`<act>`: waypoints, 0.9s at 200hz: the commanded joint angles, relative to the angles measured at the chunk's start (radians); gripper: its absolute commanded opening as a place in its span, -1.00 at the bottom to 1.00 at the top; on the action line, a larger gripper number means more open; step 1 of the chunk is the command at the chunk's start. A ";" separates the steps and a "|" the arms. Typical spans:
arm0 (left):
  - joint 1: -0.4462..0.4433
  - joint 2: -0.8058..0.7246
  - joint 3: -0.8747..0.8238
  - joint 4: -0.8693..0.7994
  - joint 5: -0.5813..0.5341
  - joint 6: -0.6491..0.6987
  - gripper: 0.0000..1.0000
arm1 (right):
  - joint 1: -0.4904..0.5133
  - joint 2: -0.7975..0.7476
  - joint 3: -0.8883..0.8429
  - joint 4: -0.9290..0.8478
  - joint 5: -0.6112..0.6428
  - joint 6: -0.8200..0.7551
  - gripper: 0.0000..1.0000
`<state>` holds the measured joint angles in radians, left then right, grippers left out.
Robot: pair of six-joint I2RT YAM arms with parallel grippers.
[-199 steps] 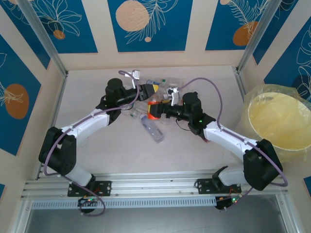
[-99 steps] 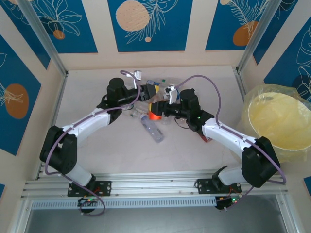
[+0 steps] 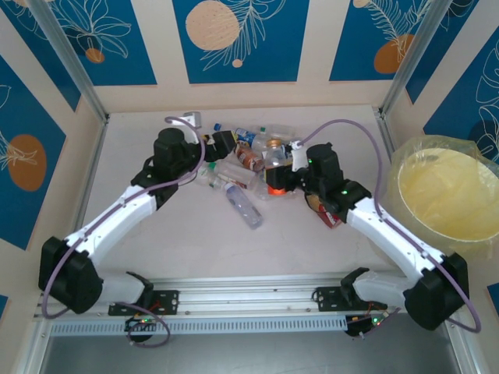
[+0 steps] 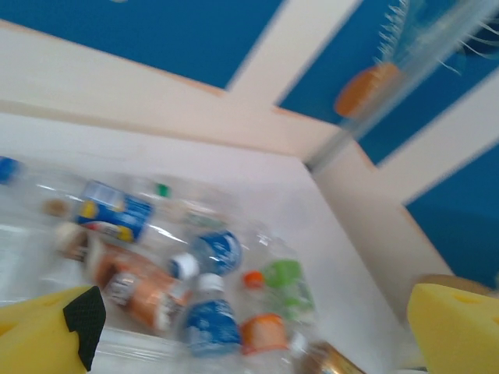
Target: Put the plastic bottles in the bin
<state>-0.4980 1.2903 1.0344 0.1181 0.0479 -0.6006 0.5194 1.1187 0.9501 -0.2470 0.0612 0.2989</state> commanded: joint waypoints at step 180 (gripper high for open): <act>0.079 0.020 -0.160 0.026 -0.160 -0.102 1.00 | -0.601 -0.303 0.358 -0.424 0.848 -0.264 -1.00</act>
<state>-0.4335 1.3067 0.8555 0.1181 -0.1379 -0.6827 0.0528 0.7967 1.3090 -0.7185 0.8505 0.0536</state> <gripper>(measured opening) 0.998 0.558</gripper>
